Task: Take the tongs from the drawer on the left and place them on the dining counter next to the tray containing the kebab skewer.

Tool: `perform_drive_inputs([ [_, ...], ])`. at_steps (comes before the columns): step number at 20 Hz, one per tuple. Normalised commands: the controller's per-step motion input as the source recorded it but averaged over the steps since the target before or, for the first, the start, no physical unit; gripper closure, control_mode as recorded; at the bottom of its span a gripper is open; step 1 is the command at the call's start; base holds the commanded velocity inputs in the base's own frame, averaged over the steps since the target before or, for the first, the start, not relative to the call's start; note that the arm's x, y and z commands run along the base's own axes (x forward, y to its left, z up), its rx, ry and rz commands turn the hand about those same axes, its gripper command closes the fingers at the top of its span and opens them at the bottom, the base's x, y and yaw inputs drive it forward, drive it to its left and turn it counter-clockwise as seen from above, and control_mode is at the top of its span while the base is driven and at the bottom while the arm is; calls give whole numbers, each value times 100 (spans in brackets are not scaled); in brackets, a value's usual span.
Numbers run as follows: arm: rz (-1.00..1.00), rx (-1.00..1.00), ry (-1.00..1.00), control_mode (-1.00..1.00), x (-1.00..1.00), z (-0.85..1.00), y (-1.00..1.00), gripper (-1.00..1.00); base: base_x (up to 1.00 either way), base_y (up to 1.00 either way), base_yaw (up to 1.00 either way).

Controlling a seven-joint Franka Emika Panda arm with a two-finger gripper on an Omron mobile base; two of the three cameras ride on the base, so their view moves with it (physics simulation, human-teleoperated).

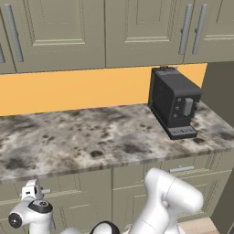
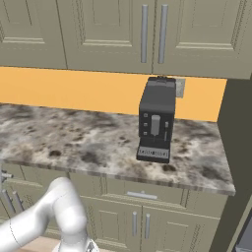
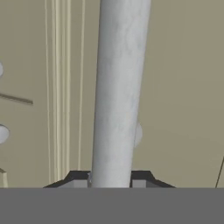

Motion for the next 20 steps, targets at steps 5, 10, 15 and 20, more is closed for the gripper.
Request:
perform_drive_inputs([
  [5,0,0,0,-100,-42,0,0,100,0,0,0],
  [10,0,0,0,-100,-48,0,0,100,0,0,0],
  [15,0,0,0,-100,-46,0,0,100,0,0,0],
  [20,0,0,0,-100,-44,0,0,100,0,0,0],
])
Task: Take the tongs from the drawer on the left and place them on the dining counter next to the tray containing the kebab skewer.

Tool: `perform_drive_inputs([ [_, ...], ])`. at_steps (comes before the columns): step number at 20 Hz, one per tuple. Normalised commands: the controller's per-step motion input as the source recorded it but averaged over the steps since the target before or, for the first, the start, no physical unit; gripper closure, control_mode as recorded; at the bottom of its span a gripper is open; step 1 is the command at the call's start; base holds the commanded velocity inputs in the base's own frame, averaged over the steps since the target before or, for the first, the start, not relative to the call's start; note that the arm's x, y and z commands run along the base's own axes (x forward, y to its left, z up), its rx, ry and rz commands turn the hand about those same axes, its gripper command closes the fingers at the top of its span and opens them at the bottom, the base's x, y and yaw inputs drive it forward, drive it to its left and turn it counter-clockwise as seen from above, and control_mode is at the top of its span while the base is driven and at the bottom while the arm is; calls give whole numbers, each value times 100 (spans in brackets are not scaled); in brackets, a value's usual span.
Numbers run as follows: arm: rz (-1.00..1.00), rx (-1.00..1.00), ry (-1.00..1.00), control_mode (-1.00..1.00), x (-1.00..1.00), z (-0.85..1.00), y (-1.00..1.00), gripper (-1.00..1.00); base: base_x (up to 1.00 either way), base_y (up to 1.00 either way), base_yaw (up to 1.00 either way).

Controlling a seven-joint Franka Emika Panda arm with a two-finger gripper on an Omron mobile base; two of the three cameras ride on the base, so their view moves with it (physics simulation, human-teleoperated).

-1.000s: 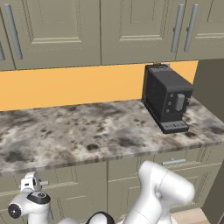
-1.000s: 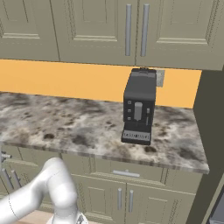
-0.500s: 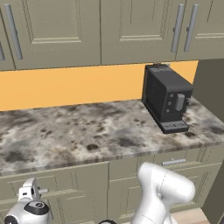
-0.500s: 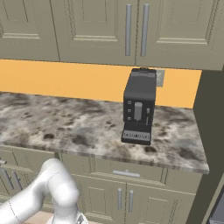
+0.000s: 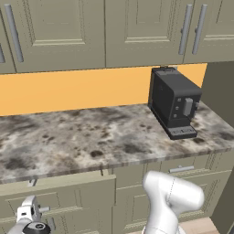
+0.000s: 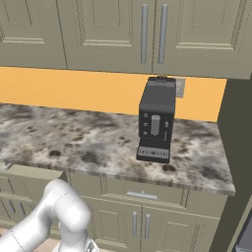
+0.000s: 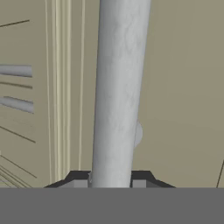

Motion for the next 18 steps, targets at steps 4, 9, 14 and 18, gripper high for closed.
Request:
perform_drive_inputs([
  [4,0,0,0,-100,-43,0,0,100,0,0,0],
  [9,0,0,0,-100,-46,0,0,100,0,0,0],
  [14,0,0,0,-100,-40,0,0,100,0,0,0],
  [18,0,0,0,-100,-40,0,0,100,0,0,0],
])
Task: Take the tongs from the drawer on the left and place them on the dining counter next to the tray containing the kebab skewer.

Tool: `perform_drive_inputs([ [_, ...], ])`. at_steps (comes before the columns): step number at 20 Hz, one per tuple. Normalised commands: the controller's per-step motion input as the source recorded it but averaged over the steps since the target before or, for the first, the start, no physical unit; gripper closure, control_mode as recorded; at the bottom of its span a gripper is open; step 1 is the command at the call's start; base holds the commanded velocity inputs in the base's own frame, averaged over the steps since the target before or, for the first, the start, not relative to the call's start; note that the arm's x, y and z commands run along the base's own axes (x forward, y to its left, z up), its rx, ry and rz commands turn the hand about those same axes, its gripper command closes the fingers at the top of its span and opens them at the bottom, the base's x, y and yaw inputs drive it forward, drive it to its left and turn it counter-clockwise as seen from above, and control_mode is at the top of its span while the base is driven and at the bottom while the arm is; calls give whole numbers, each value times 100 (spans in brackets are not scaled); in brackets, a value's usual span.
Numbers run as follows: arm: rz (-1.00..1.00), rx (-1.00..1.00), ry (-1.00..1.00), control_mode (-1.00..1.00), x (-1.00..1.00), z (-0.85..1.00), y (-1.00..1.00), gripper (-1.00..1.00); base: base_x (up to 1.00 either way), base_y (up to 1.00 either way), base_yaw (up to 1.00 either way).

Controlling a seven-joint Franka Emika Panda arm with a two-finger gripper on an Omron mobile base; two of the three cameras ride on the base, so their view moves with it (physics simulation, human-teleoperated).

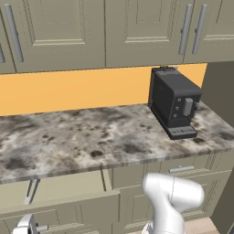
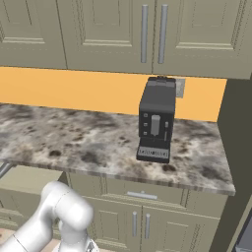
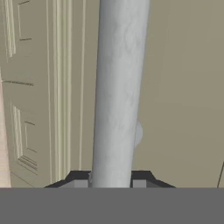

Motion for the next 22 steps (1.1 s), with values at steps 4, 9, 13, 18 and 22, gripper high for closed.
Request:
perform_drive_inputs([
  [4,0,0,0,-100,-14,0,0,100,0,0,0],
  [9,0,0,0,-100,0,0,0,-100,0,0,0],
  [13,0,0,0,-100,-2,0,0,-100,0,0,0],
  [18,-1,0,-5,-100,-14,3,0,-100,0,0,0],
  [22,-2,0,-4,-100,-33,22,-1,-100,0,0,0],
])
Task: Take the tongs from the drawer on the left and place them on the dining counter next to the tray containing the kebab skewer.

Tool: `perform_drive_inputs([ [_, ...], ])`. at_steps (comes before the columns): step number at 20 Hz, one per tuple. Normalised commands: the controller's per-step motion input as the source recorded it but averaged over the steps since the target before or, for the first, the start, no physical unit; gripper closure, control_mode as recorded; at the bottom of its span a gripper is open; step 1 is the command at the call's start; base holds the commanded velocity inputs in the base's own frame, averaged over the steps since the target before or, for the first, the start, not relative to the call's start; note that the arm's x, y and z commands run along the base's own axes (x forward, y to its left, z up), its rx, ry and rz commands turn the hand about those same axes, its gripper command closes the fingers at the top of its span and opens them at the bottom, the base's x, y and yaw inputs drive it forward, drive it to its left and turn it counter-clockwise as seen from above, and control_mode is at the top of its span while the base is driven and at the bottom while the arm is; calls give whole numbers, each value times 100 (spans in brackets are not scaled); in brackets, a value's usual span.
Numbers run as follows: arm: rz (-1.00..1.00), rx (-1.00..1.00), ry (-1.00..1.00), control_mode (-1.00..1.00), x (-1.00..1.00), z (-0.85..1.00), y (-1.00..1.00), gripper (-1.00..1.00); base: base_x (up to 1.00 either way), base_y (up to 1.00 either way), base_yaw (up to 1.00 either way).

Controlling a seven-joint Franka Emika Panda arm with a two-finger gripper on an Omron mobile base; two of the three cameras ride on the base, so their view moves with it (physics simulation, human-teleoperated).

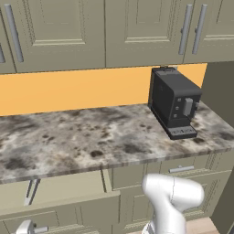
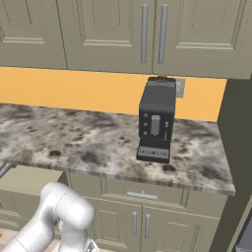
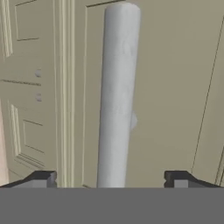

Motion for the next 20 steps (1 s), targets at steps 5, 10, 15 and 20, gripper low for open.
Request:
perform_drive_inputs([
  [5,-1,0,0,-100,-25,36,-1,-100,0,0,0],
  [10,0,0,0,-100,-4,38,-13,-100,0,0,0],
  [15,0,3,5,-100,0,29,-24,-100,0,0,0],
  [20,0,5,7,-100,0,34,-10,-100,0,0,0],
])
